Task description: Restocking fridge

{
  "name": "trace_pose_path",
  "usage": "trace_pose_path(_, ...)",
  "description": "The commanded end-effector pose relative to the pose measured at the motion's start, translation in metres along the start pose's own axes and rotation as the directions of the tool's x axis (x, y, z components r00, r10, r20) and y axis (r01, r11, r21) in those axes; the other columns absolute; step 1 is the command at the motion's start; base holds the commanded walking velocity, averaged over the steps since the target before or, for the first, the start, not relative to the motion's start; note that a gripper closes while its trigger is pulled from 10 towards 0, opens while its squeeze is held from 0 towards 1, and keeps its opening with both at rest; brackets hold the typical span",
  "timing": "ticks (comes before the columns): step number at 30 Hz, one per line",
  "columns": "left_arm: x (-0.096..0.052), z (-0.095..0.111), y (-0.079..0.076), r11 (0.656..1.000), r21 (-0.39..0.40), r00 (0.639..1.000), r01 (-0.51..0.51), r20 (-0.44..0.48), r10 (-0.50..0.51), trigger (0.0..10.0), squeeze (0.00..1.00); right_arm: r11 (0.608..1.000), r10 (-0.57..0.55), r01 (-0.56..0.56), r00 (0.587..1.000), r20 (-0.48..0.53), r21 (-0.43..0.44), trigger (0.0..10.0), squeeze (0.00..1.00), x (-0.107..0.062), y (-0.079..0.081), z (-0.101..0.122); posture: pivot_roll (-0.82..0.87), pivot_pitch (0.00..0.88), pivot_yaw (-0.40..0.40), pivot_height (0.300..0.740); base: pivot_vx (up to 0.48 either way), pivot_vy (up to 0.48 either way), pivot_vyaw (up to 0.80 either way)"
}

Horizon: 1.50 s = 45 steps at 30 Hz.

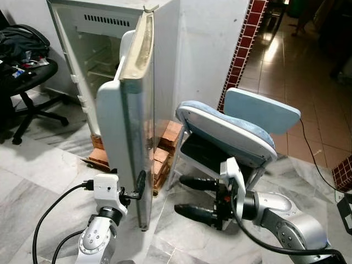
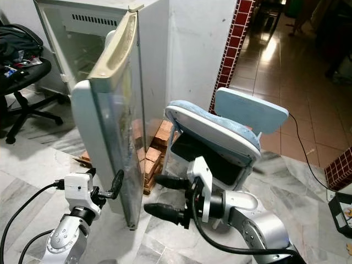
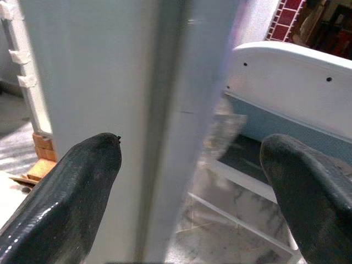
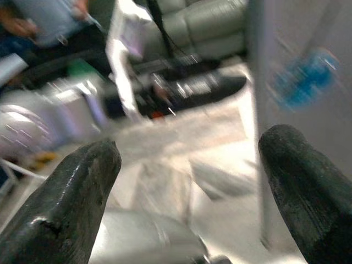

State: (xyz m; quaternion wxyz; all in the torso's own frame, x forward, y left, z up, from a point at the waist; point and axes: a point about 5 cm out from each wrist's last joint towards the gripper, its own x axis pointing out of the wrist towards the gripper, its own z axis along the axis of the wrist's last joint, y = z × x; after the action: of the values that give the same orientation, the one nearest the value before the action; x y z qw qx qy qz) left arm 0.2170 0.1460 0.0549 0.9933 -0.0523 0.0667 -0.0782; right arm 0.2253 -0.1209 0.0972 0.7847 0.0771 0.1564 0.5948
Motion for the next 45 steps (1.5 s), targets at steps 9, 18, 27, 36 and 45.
trace_pose_path(9,0.010,0.002,0.013,0.996,0.075,0.999,-0.038,-0.015,0.040,10.0,0.00,0.991,-0.108,0.104,0.993,-0.042,-0.087,10.0,0.00,0.006,-0.011,-0.004,0.07,0.000,-0.052,0.740,0.000,0.000,0.00)
trace_pose_path(18,0.016,0.010,0.058,0.956,0.175,0.972,-0.236,0.019,0.236,10.0,0.00,0.958,-0.250,0.246,0.968,-0.009,-0.146,10.0,0.00,0.005,-0.027,-0.008,0.07,0.000,-0.050,0.740,0.000,0.000,0.00)
trace_pose_path(27,0.001,0.021,0.120,0.815,0.263,0.853,-0.516,0.078,0.515,10.0,0.00,0.941,-0.301,0.295,0.954,-0.013,-0.168,10.0,0.00,0.005,-0.026,-0.015,0.06,0.000,-0.042,0.740,0.000,0.000,0.00)
trace_pose_path(36,0.016,0.023,0.085,0.899,0.234,0.929,-0.370,0.090,0.359,10.0,0.00,0.806,-0.556,0.574,0.818,0.149,-0.144,10.0,0.00,-0.001,-0.044,-0.007,0.06,0.001,-0.031,0.740,0.000,0.198,0.00)
trace_pose_path(45,0.020,0.036,0.057,0.943,0.219,0.966,-0.249,0.128,0.225,10.0,0.00,0.601,-0.753,0.796,0.594,0.282,-0.070,10.0,0.00,-0.021,-0.051,0.002,0.05,0.015,-0.024,0.740,0.000,0.480,0.00)
